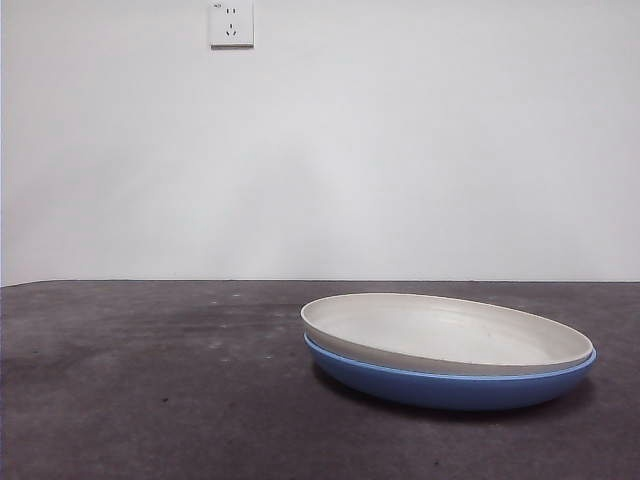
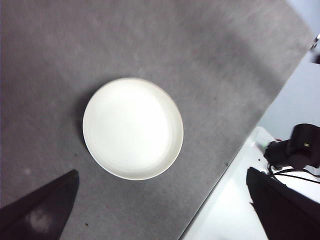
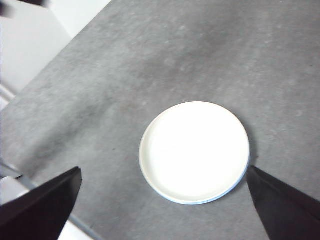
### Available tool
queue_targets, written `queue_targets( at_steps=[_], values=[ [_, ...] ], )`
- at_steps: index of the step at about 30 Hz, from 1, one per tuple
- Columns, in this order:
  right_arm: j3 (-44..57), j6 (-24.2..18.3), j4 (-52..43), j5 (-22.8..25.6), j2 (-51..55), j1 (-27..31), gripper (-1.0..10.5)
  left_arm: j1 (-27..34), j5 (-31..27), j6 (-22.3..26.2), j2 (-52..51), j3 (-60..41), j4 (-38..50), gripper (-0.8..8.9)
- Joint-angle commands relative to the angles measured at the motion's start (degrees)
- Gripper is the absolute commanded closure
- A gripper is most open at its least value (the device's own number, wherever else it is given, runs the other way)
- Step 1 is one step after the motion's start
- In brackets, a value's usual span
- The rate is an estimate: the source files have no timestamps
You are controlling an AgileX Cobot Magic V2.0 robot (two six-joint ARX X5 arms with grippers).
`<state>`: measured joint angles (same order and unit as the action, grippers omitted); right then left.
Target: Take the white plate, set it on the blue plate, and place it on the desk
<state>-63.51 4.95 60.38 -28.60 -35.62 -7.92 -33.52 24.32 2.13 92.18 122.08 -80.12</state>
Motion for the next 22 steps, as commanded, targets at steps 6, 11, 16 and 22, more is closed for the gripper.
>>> queue_targets(
  at_steps=[6, 11, 16, 22],
  values=[
    [-1.16, 2.95, -3.85, 0.57, -0.72, -0.2, 3.6, -0.24, 0.04, 3.43, -12.17, -5.01, 0.09, 2.19],
    [-1.16, 4.31, -4.46, 0.24, -2.23, -0.2, 3.6, -0.22, 0.04, 4.98, -23.26, -17.53, 2.71, 2.17],
    [-1.16, 5.09, -4.39, 0.11, -4.35, -0.2, 3.6, -0.22, 0.04, 5.86, -33.88, -29.81, 6.29, 2.18],
    [-1.16, 4.63, -3.17, 0.15, -8.24, -0.2, 3.6, -0.24, 0.07, 6.36, -43.5, -40.13, 9.42, 2.18]
  ],
)
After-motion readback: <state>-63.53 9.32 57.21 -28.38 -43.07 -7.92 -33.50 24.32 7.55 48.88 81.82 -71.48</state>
